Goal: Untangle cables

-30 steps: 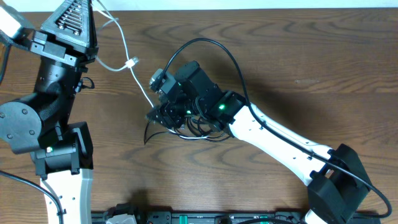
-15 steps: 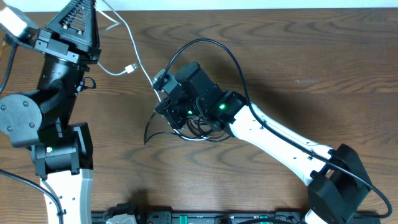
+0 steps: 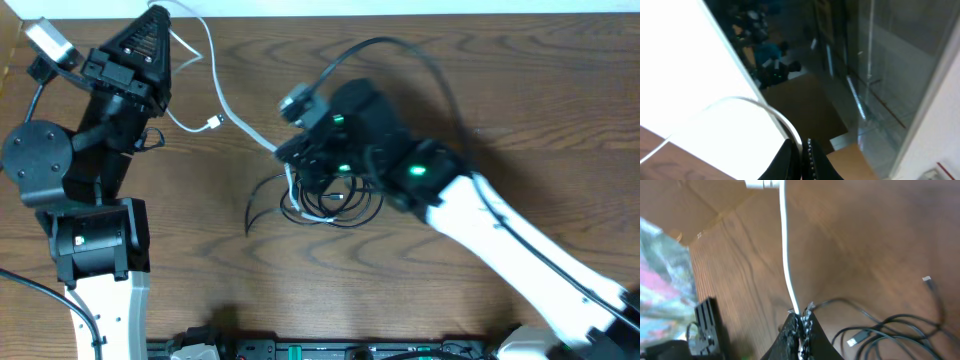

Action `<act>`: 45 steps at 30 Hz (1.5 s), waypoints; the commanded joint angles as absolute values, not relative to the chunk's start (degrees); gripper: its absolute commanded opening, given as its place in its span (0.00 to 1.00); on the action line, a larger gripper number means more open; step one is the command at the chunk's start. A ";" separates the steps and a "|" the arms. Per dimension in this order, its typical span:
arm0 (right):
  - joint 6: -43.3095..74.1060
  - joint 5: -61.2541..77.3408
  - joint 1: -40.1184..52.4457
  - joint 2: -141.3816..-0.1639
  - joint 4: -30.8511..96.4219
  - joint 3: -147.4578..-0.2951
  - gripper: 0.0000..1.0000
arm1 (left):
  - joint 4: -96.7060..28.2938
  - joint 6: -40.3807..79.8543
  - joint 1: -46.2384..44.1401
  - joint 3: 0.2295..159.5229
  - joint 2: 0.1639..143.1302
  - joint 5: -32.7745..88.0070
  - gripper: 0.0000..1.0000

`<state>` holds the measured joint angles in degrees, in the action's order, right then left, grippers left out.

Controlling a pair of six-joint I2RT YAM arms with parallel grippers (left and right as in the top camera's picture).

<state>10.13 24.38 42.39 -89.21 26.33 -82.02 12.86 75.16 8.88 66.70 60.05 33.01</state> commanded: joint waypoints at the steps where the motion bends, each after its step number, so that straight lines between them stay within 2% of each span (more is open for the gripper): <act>1: 10.74 24.34 40.01 -84.55 27.49 -82.83 0.01 | 11.07 71.05 8.82 67.53 59.51 32.27 0.08; 14: 11.81 24.32 31.64 -71.99 28.62 -82.83 0.01 | -3.90 62.96 8.80 67.53 60.23 27.66 0.07; 20: 12.88 24.34 28.08 -68.49 25.26 -82.83 0.01 | -12.84 60.86 8.80 67.53 61.78 26.92 0.08; 24: 12.62 26.30 27.86 -68.45 26.44 -82.83 0.01 | -14.55 60.86 8.80 67.53 62.85 26.94 0.08; 28: 8.99 30.44 27.99 -70.89 32.27 -82.76 0.14 | -14.50 60.88 8.80 67.53 63.57 26.92 0.08; 32: 3.27 34.83 30.17 -76.34 38.87 -82.72 0.33 | -14.50 60.88 8.80 67.53 63.99 26.89 0.08; 34: 0.25 37.41 31.81 -79.72 41.39 -82.72 0.39 | -14.52 60.88 8.80 67.53 64.10 26.89 0.08; 40: -3.77 38.59 37.82 -90.06 44.86 -82.72 0.44 | -14.55 60.86 8.80 67.53 64.10 26.92 0.07; 42: -3.77 37.89 39.88 -93.25 44.71 -82.72 0.49 | -14.55 60.86 8.80 67.53 64.10 26.92 0.08; 43: -3.79 37.23 40.73 -94.83 44.64 -82.72 0.53 | -14.55 60.86 8.80 67.53 64.10 26.92 0.08; 45: -3.99 36.51 41.80 -97.30 44.77 -82.72 0.71 | -14.55 60.86 8.80 67.53 64.10 26.92 0.08</act>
